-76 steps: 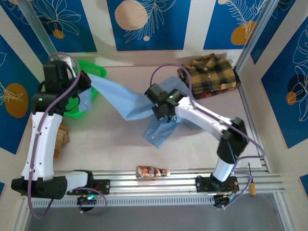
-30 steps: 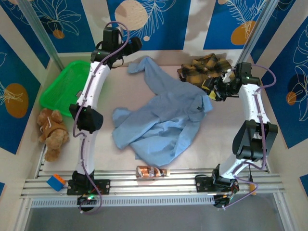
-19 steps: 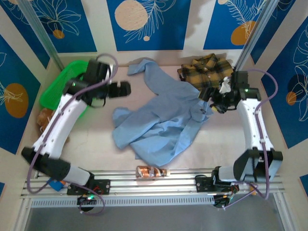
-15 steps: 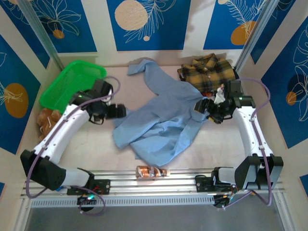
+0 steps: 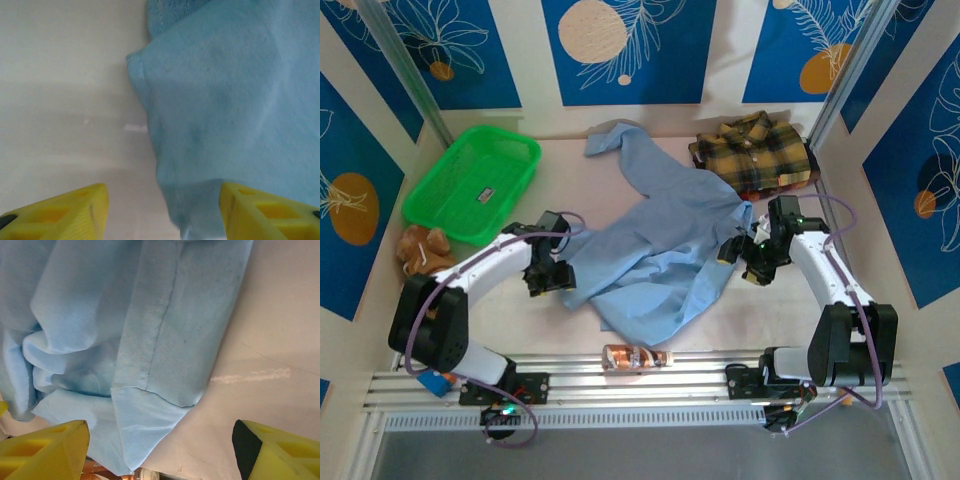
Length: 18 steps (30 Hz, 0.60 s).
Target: Fold and stack the long sleeve shirts
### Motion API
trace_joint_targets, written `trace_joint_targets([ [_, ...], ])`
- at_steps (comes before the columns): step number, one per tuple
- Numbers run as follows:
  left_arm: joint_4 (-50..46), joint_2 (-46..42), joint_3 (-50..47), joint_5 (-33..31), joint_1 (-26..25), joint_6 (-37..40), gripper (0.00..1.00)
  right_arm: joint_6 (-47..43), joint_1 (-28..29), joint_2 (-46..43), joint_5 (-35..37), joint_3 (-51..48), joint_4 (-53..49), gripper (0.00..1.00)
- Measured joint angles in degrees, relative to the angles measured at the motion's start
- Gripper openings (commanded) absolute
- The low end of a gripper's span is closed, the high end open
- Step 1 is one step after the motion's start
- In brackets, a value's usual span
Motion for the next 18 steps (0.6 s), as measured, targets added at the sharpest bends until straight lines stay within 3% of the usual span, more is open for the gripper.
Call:
trace_joint_targets([
  [3,3.93,2.54,-0.85,-0.44,0.0,-0.59,0.48,0.26,0.31,-0.28,-0.02,-1.27,0.55,0.76],
  [7,8.33,5.05,-1.49,-0.76,0.0,-1.31,0.17,0.96,1.4,-0.72,0.04,-1.97,0.83,0.74],
  [9,9.88,5.6,-1.44,-1.01,0.0,-1.49,0.07,1.7,2.1,-0.72,0.02,-2.01,1.01,0.74],
  [18,5.95,-0.42,6.1,-2.93,0.0,0.44,0.03,9.51,13.38,0.0,1.03,-6.29,3.96,0.73],
])
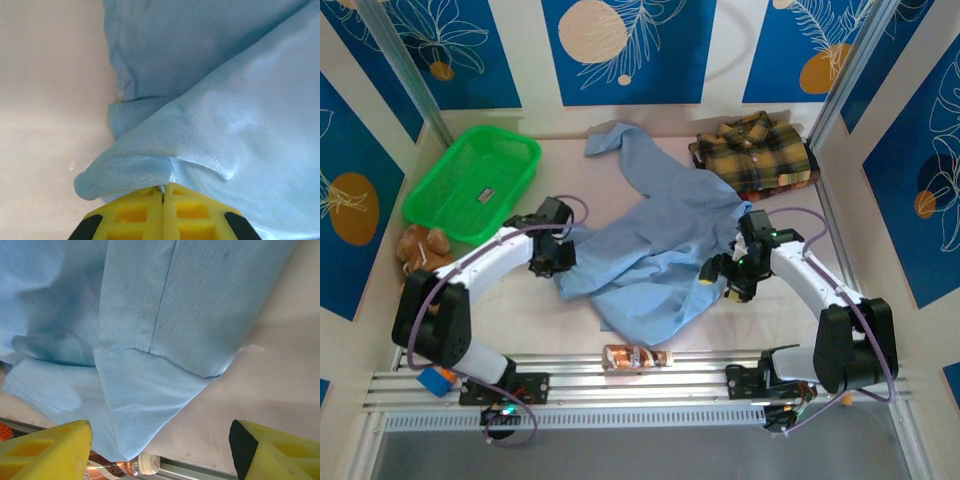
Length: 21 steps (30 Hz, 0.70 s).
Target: Fold and stack the long sleeve shirts
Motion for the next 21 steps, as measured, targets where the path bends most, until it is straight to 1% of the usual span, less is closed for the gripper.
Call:
trace_joint_targets([
  [4,-2.1,-2.03,7.58,-0.26,0.02,1.7,0.02,3.06,4.5,1.84,0.57,-0.22,2.12,0.72],
  [7,-4.04,-1.33,13.44,-0.44,0.35,3.43,0.02,4.98,6.86,3.91,1.55,-0.22,3.45,0.67],
  [8,-4.98,-0.7,15.74,-0.5,0.5,4.09,0.02,5.64,7.52,4.96,1.92,-0.24,3.98,0.62],
  [11,-7.26,2.03,23.54,-0.63,1.36,6.12,0.02,7.54,8.61,8.09,3.56,-0.31,5.55,0.3],
  [12,-7.87,3.34,26.71,-0.61,1.84,6.95,0.02,7.91,8.66,9.16,4.17,-0.31,5.97,0.22],
  [13,-8.35,4.48,29.29,-0.59,2.32,7.63,0.02,8.35,8.7,10.38,4.92,-0.31,6.43,0.16],
  [15,-9.25,7.54,35.87,-0.59,3.82,9.4,0.03,9.09,8.7,12.26,6.43,-0.28,6.86,0.07],
  [17,-10.95,10.67,42.38,-0.5,5.25,11.08,0.03,9.49,8.74,12.63,7.76,-0.17,6.62,0.0],
  [21,-13.33,17.09,55.28,0.0,7.98,14.16,0.04,8.94,8.72,11.17,9.92,0.59,5.4,0.0],
])
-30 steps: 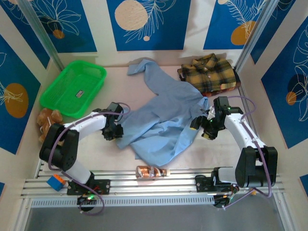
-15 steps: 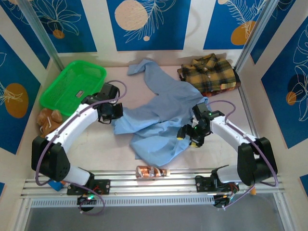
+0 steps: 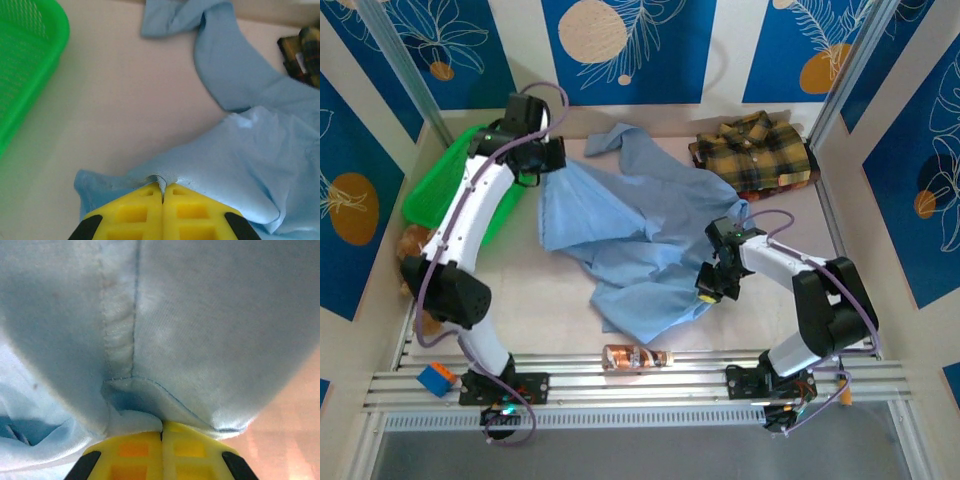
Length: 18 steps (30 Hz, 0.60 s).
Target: Fold and stack the long sleeve shirts
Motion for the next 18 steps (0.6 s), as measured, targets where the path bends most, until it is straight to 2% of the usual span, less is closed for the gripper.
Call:
trace_joint_targets([
  [5,-3.56,9.7,15.82,0.13,1.97,3.23,0.06,-0.72,-0.7,-6.16,1.97,0.04,-4.22,0.0],
  [10,-5.18,19.61,29.29,0.28,3.26,5.03,0.07,-2.43,-5.33,-13.88,2.1,0.59,-9.66,0.0],
  [18,0.13,28.5,32.22,1.57,5.53,4.79,0.09,-6.16,-12.22,-16.39,1.03,5.14,-16.37,0.0],
])
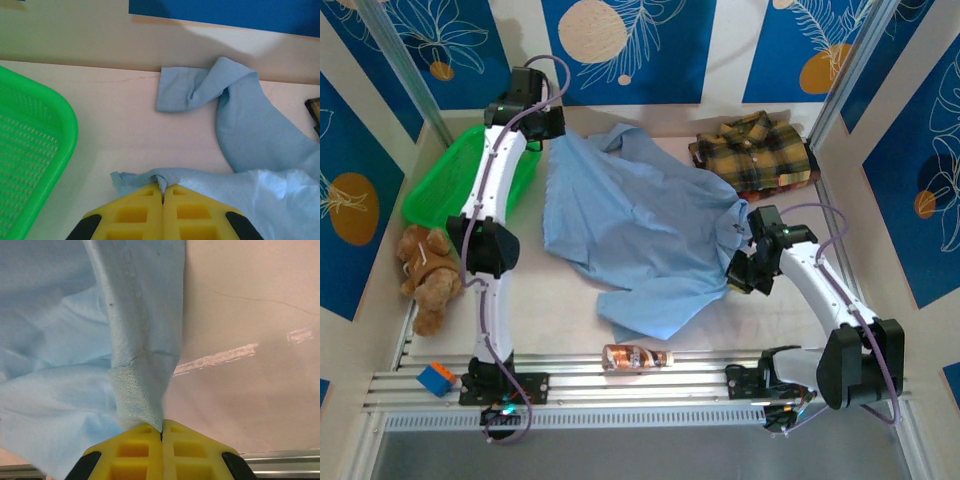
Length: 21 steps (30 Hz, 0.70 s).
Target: Fold and stack the long sleeve shirts
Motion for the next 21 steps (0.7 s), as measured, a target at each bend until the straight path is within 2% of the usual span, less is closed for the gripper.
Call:
trace_joint_targets([
  [7,10.36,3.98,0.0,1.57,1.68,-4.24,0.09,-2.27,-2.69,-0.17,0.04,5.6,-4.35,0.0],
  [8,12.15,4.37,0.0,2.36,2.16,-5.66,0.12,-2.82,-3.87,-0.33,0.0,5.97,-5.11,0.0],
  [10,15.37,4.9,0.02,3.91,3.17,-8.07,0.4,-3.69,-6.05,-0.68,0.0,6.56,-6.21,0.0],
  [13,18.8,5.2,0.02,6.67,5.38,-13.05,0.77,-5.22,-8.98,-0.87,0.02,7.56,-7.1,0.0],
  [15,19.54,5.05,0.11,7.96,6.43,-15.52,0.84,-6.23,-10.51,-0.83,-0.02,7.96,-7.26,0.0],
  [18,17.27,3.69,0.07,9.75,7.13,-16.48,0.85,-7.93,-12.5,0.11,-0.39,9.09,-7.41,0.0],
  [21,11.76,-1.05,-2.51,10.25,5.7,-15.17,0.86,-9.64,-14.01,2.29,-0.87,10.69,-7.17,0.0],
])
